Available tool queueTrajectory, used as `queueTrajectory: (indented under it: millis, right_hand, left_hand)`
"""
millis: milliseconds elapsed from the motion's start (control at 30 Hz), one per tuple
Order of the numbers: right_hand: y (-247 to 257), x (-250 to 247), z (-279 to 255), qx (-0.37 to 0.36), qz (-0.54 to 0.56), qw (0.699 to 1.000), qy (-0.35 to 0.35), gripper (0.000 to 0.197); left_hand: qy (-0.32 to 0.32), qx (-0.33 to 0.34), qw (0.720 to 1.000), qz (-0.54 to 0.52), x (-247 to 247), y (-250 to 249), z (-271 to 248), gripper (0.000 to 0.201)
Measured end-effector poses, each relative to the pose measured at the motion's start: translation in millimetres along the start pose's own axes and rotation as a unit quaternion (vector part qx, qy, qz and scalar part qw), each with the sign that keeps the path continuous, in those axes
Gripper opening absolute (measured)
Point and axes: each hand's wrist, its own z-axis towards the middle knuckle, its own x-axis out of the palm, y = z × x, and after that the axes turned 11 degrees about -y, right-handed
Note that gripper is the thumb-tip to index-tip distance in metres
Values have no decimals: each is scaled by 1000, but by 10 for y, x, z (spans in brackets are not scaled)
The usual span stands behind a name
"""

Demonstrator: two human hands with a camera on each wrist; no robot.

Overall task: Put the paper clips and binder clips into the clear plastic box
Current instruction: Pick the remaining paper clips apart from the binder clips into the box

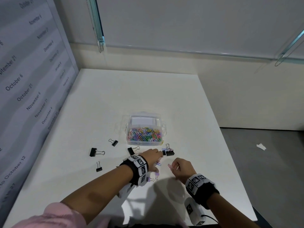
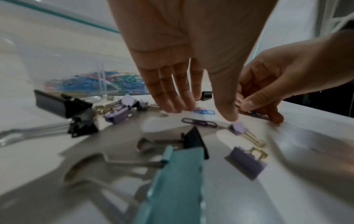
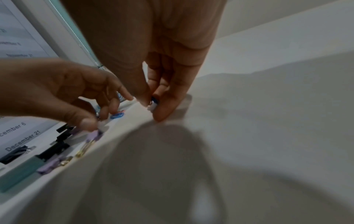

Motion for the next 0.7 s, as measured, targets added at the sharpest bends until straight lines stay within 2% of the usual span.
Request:
queueTrajectory:
  millis: [33,100,233,367,433,600,700]
  right_hand:
    - [-9,-3,4,0,0,1000,0,34]
    - [5,-13,11,-2,-2,1000,5,34]
    - [81,-59,70,-2,-2,1000,8,33]
    - [315,-237,232,9,49,999,-10,27]
    - [491,-336,366,-5,59,998,-28,28]
    - [939,-419,692,-72,67,994,-48,12]
    - [1019,-419,798,-66,89,992,-65,16]
  left_hand:
    - [4,2,1000,-1,2,19,-15,67]
    - [15,4,1000,1,-1,51,-25,69]
    - [15,11,1000,-13,-36,104,-22,46]
    - [2,11,1000,-18,-21,167,-45,23]
    - [-2,11,1000,-20,0,179,-63,18]
    - [-7,23,1000,9,36,162,-86,17]
    - [-23,29,999,38,50,148,-110,14]
